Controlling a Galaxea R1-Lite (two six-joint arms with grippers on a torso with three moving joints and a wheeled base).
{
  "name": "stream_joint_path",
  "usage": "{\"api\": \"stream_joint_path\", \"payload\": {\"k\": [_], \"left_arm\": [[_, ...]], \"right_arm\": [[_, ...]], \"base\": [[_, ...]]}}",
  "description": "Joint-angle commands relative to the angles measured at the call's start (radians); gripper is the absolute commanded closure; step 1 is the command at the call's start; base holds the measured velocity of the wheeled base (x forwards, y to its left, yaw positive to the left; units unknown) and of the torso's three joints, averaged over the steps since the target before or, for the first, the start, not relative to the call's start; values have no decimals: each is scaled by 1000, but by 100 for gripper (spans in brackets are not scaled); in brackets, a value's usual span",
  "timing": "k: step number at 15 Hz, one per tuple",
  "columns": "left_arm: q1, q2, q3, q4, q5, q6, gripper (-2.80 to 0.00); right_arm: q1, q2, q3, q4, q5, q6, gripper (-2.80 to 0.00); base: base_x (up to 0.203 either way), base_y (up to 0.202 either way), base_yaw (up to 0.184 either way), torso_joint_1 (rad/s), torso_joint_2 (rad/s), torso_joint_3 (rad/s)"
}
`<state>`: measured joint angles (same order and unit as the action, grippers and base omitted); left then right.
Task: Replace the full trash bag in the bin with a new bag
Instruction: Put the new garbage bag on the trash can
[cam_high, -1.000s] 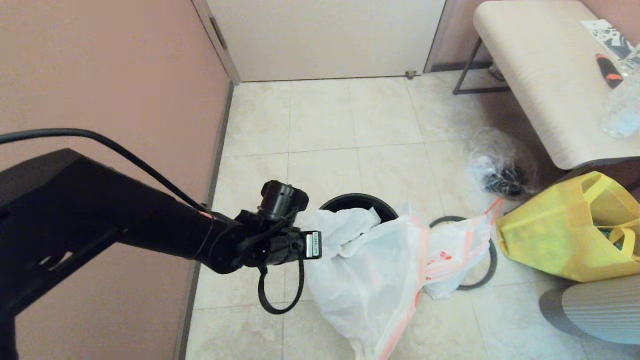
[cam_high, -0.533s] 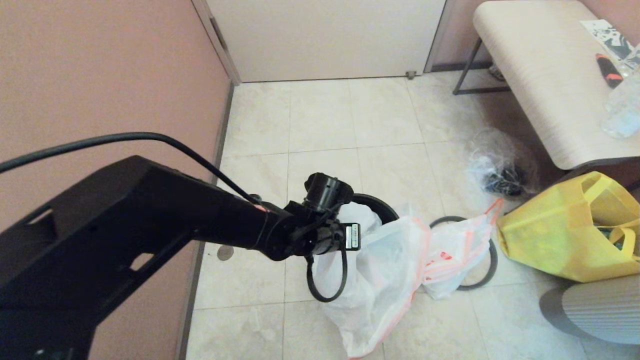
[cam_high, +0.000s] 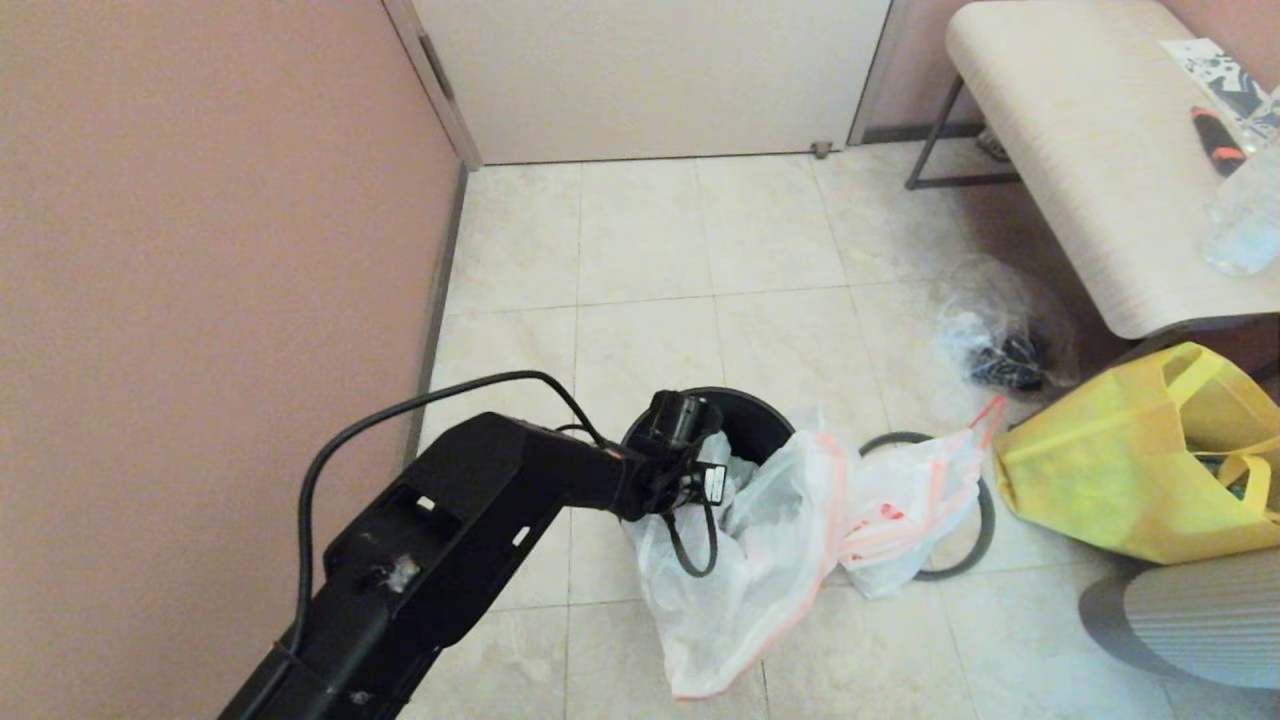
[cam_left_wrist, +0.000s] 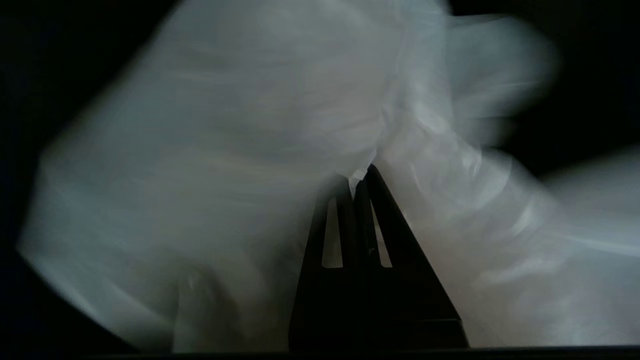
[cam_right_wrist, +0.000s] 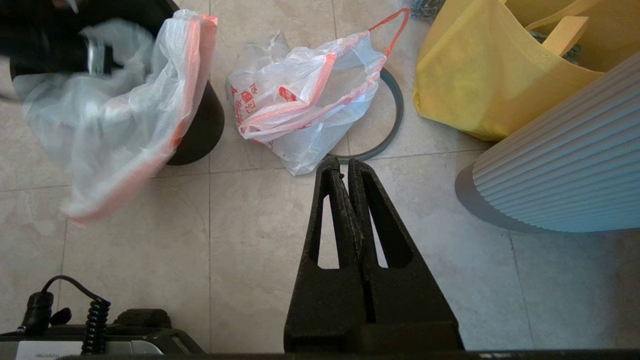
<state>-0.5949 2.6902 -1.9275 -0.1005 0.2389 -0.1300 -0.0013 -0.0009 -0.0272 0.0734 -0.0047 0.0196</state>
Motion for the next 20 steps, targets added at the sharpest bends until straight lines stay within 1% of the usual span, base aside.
{"api": "stream_joint_path", "payload": {"k": [1,4,5,6,7,9,11,12,13,15,18,20], "left_arm": [[49,134,-15,-97,30,82,0],[69,129,-15,-129,39,92,0],[67,123,-14,-130,55,92,0],[62,108,-13,-129,87,91,0],[54,90,-10,-128,109,90,0],[29,44,15,-116,123,85,0],[-5,40,26,-88,179,83,0],[-15,43,31,-75,193,83,-280],[-23,39,37,-69,195,80,-280],[-37,-9,88,-64,195,65,-280],[-44,-141,216,-56,187,51,-280],[-47,-213,290,-10,180,29,-280]], "right_arm": [[0,1,0,0,0,0,0],[0,1,0,0,0,-1,0],[0,1,0,0,0,0,0],[0,1,0,0,0,0,0],[1,1,0,0,0,0,0],[0,1,1,0,0,0,0],[0,1,0,0,0,0,0],[0,1,0,0,0,0,0],[0,1,1,0,0,0,0],[1,1,0,0,0,0,0],[0,1,1,0,0,0,0],[1,1,0,0,0,0,0]], "base": [[0,0,0,0,0,0],[0,0,0,0,0,0],[0,0,0,0,0,0],[0,0,0,0,0,0],[0,0,0,0,0,0],[0,0,0,0,0,0],[0,0,0,0,0,0],[0,0,0,0,0,0],[0,0,0,0,0,0],[0,0,0,0,0,0],[0,0,0,0,0,0],[0,0,0,0,0,0]]}}
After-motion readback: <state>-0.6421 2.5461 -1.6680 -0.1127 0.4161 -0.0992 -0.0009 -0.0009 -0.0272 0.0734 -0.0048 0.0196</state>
